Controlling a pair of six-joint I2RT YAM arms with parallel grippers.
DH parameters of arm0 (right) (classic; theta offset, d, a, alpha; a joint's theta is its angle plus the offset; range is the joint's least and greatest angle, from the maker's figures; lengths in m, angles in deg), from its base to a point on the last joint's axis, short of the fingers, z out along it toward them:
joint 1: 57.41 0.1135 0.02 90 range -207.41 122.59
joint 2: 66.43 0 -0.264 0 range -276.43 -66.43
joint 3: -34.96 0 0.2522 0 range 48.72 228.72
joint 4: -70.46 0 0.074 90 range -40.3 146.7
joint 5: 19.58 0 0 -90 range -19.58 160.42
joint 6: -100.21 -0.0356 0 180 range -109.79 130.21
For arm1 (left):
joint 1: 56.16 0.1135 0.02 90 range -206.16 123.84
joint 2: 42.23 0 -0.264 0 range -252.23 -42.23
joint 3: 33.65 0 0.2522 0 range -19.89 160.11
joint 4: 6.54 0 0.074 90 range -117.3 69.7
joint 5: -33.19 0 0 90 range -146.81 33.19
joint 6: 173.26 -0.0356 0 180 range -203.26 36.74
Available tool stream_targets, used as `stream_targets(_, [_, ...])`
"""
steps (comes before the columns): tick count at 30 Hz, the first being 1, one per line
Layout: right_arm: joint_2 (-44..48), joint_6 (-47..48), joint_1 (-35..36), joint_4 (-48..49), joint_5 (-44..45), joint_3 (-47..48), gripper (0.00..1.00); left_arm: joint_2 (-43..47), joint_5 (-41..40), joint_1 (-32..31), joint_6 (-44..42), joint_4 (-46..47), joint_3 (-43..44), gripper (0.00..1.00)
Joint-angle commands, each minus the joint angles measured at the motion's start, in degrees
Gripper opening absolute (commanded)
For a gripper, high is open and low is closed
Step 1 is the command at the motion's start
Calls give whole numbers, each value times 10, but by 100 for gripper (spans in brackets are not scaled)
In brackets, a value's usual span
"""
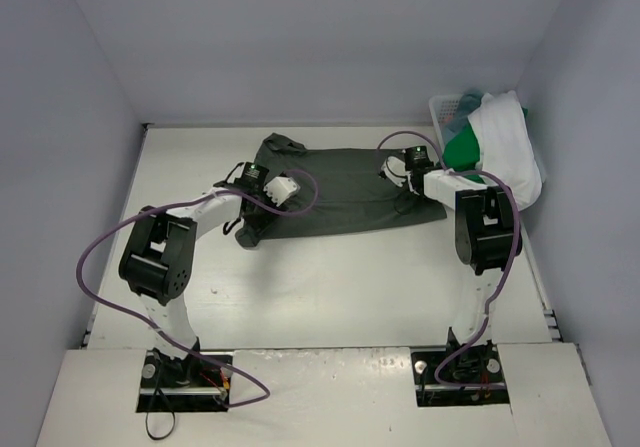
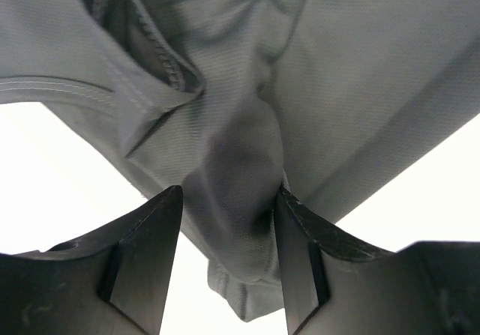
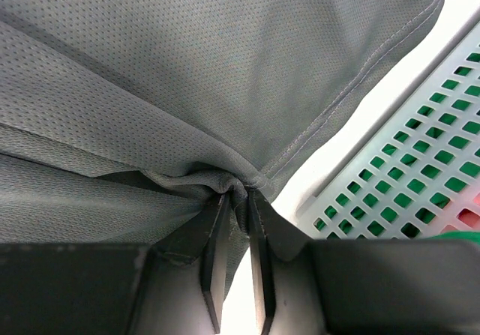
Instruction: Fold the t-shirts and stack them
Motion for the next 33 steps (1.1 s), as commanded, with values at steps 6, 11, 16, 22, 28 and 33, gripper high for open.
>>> stream_targets(6, [-27,-21,-3,-36,-25,-25,11,24,-32,2,-16,-20,65,46])
stream_targets(11, [-26,-20,-3,-35,-24,-25,11,14,-38,4,-21,-23,85,46])
stream_targets(16, [-28,-20,-3,-33,-22,-27,10,-12,-63,10,-30,-21,105,46])
stream_targets(22, [-21,-15,-4,-29,-19,-35,10,-50,-84,12,-48,-12,128,46])
stream_targets(28, [2,-12,-4,-28,-16,-41,11,-92,-95,14,-44,-7,147,46])
stream_targets(33, [49,-33,11,-32,-22,-40,11,-103,-90,14,-33,-7,148,46])
